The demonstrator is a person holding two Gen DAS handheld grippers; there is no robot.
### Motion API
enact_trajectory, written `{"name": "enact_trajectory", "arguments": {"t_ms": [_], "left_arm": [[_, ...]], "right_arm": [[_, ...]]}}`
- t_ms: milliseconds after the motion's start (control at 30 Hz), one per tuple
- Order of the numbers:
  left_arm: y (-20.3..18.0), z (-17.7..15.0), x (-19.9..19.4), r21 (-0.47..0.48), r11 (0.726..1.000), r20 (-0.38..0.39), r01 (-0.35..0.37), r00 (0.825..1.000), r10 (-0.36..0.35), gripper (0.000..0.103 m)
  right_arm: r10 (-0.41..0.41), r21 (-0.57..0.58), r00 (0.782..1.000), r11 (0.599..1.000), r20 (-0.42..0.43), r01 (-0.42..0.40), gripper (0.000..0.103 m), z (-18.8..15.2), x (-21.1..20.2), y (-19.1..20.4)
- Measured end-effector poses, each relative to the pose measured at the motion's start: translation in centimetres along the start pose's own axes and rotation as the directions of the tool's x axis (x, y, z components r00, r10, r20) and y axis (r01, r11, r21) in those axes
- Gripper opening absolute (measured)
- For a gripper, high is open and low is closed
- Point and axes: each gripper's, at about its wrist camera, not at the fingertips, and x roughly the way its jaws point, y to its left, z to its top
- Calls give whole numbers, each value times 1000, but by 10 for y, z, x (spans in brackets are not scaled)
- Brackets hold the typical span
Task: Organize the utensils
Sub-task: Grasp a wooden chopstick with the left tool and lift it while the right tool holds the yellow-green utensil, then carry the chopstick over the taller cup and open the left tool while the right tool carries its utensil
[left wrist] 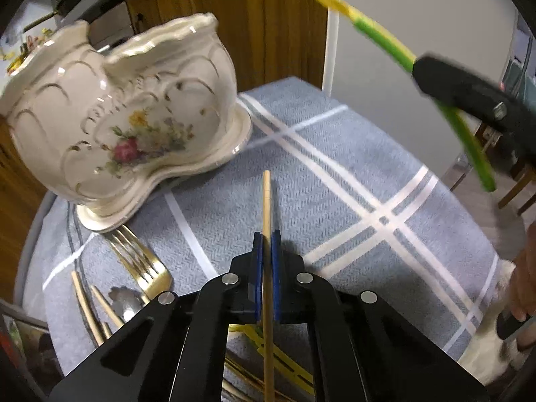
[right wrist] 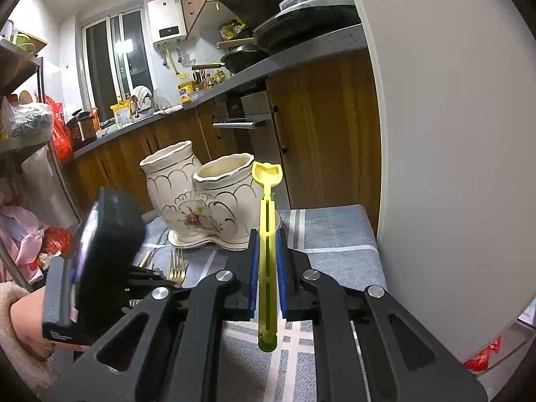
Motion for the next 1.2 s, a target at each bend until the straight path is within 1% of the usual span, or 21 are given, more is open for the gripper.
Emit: {"name": "enact_trajectory", "arguments": {"t_ms": [133, 267, 333, 367, 400, 500, 567, 633, 700, 767, 867, 933, 1000, 1100, 1200], "left_arm": [[7, -3, -31, -24, 999, 108, 31, 994, -28, 5], [14, -8, -58, -41, 998, 213, 57, 976, -47, 5], [18, -12, -73, -53, 996, 275, 71, 960, -54, 5], [19, -14, -80, -55, 996, 294, 72, 954, -53, 5], [22, -17, -89, -58, 995, 327, 77, 944, -54, 5], [31, -24, -115, -66, 994, 386, 88, 921, -55, 5], [37, -24, -126, -80, 992, 413, 102, 909, -61, 5], [44, -26, -135, -87, 989, 431, 119, 899, -70, 5], [48, -24, -142, -89, 989, 454, 115, 889, -62, 5], [53, -23, -150, -95, 989, 475, 114, 878, -56, 5], [60, -22, -162, -103, 988, 507, 115, 861, -48, 5], [67, -18, -168, -108, 989, 532, 99, 846, -27, 5], [77, -10, -175, -122, 988, 560, 89, 828, -6, 5], [95, 5, -178, -145, 984, 598, 106, 801, 2, 5], [113, 26, -171, -171, 977, 628, 127, 778, 9, 5]], "right_arm": [[-10, 8, 1000, 1000, 10, 10, 10, 0, 0, -1], [-13, 18, 999, 1000, 38, 12, 10, 0, -3, -1], [-17, 17, 999, 1000, 51, 16, 10, -1, -4, 0], [-20, 19, 998, 1000, 59, 19, 10, 0, -5, 1], [-23, 19, 997, 1000, 69, 22, 10, 1, -5, 2], [-40, 23, 995, 999, 93, 38, 10, 11, -2, 8], [-13, 33, 995, 999, 103, 10, 10, 28, 3, 15], [-3, 22, 991, 1000, 136, 0, 10, 45, 7, 26], [7, 4, 985, 1000, 172, -8, 10, 61, 11, 38], [30, 8, 977, 999, 209, -32, 10, 80, 17, 47], [59, 19, 966, 998, 250, -66, 10, 101, 26, 52], [85, 24, 962, 995, 259, -94, 10, 108, 31, 51], [123, 42, 957, 989, 262, -139, 10, 112, 40, 45], [187, 80, 954, 974, 234, -211, 10, 114, 56, 31], [225, 110, 952, 962, 207, -251, 10, 116, 75, 23]]}}
